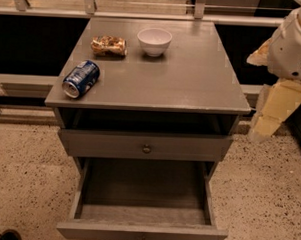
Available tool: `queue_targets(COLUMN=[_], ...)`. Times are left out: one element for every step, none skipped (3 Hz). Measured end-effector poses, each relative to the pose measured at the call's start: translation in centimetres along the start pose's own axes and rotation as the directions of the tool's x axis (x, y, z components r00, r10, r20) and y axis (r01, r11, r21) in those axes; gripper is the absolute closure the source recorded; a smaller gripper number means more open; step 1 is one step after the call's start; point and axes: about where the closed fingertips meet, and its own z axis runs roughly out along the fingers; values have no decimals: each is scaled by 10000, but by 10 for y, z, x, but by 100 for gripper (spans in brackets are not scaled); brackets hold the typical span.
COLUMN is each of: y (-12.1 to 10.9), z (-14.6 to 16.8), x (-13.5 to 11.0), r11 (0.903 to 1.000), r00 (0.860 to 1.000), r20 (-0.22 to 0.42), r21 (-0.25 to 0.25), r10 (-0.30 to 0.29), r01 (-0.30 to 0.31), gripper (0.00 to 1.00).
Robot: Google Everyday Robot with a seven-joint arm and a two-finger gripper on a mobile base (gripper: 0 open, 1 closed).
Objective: Place pepsi can into middle drawer
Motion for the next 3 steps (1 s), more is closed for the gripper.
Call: queue_targets(y=[-23, -33, -33], z=[18, 32, 30], x=[-94, -189, -190], r11=[9844, 9251, 9195], r00=[9749, 8850, 8796], r20=[1377, 2715, 2693], r21=[77, 751, 864], r10=[-1751, -3783, -3922], r01=[1757, 3723, 3835], gripper=[0, 0, 0])
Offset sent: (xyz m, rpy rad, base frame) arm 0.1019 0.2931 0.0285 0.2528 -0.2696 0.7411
